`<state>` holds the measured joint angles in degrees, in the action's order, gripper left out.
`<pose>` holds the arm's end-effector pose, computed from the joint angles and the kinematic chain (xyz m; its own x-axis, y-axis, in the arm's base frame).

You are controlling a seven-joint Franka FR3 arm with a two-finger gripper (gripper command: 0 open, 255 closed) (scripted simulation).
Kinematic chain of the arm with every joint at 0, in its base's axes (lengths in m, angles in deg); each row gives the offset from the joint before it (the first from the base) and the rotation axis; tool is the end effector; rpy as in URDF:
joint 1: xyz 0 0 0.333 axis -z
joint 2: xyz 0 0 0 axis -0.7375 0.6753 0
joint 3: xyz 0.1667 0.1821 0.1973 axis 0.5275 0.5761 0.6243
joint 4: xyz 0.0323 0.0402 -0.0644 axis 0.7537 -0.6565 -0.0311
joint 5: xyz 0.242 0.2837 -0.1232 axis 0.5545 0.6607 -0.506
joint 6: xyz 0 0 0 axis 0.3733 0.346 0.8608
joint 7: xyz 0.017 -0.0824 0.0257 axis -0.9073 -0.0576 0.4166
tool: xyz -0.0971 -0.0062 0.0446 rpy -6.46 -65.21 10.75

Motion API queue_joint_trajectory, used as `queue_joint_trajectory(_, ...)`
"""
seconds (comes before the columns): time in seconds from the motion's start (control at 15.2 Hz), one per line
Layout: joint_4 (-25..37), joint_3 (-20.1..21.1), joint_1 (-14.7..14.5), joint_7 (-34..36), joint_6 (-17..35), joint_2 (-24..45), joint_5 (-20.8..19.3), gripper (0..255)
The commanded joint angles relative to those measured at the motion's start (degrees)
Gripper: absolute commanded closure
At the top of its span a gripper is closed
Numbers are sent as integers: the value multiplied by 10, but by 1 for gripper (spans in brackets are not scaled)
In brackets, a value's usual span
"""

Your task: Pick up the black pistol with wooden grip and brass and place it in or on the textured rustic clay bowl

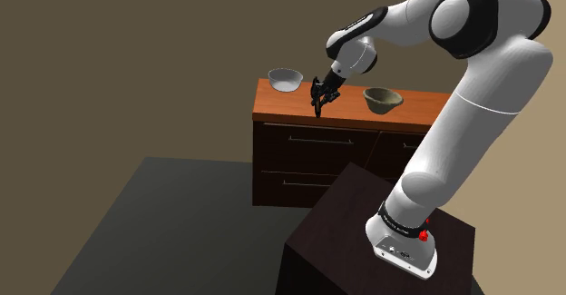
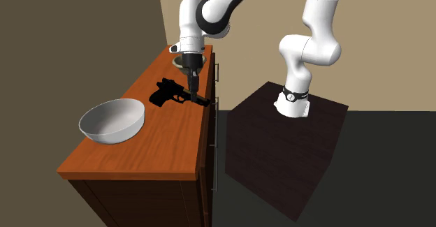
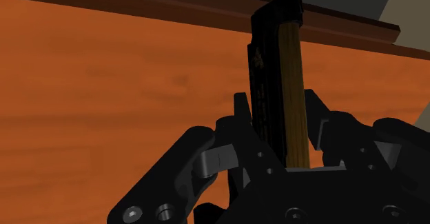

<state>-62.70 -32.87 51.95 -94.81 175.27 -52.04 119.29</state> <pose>0.4283 -0.2901 0.3582 0.7947 -0.5964 0.1127 -0.5216 -0.7660 -0.3758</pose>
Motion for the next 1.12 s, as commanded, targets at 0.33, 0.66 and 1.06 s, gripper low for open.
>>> queue_joint_trajectory(0.33,0,0,0,0,0,0,0,255)
queue_joint_trajectory(0.66,7,0,1,20,-16,-16,-21,255)
queue_joint_trajectory(1.06,25,2,4,56,-50,-45,-56,255)
